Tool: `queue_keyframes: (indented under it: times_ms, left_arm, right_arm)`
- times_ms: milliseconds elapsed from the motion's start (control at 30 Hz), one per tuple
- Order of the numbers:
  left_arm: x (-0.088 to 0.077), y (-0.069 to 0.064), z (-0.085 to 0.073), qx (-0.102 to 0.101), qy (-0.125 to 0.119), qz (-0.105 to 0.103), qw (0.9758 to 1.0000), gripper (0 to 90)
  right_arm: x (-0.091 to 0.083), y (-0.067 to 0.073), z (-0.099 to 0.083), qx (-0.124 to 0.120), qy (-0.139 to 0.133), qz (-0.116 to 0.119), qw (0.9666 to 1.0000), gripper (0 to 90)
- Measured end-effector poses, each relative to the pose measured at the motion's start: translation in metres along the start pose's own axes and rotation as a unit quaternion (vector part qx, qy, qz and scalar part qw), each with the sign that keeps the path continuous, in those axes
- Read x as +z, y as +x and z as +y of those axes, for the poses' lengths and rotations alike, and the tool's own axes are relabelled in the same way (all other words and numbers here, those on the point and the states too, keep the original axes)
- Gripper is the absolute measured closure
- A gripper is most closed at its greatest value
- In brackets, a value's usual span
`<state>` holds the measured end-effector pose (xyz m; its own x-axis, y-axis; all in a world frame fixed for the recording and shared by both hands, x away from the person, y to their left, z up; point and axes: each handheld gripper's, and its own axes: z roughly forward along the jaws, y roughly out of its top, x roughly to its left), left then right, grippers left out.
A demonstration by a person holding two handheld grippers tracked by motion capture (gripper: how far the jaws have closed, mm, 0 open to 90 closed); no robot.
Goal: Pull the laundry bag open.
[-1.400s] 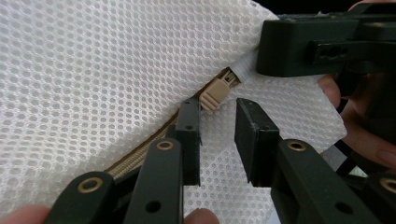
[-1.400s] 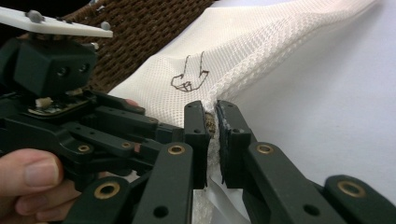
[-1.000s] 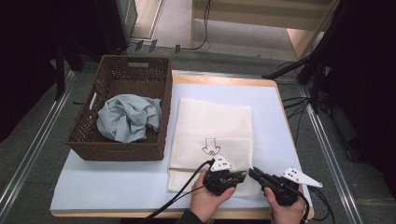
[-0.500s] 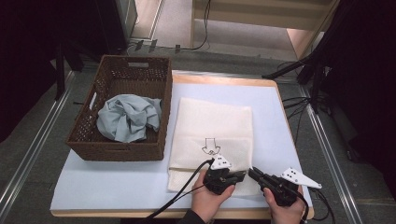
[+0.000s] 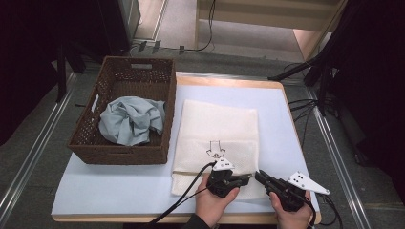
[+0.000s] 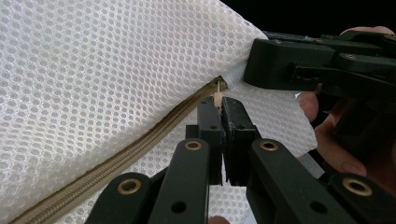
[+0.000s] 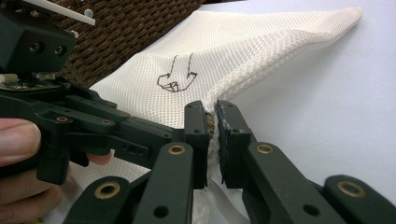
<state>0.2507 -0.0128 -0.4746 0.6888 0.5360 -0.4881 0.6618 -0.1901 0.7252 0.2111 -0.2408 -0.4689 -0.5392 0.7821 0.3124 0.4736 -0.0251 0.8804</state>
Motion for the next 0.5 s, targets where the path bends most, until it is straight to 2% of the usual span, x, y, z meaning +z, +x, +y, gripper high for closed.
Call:
queue_keyframes:
  times_ms: [500]
  left_arm:
    - [-0.002,-0.0006,-0.0019,0.004,-0.005,0.005,1.0,88.1]
  right_arm:
    - [0.0006,0.0018,0.0003,-0.006,0.0,-0.001,1.0,84.5]
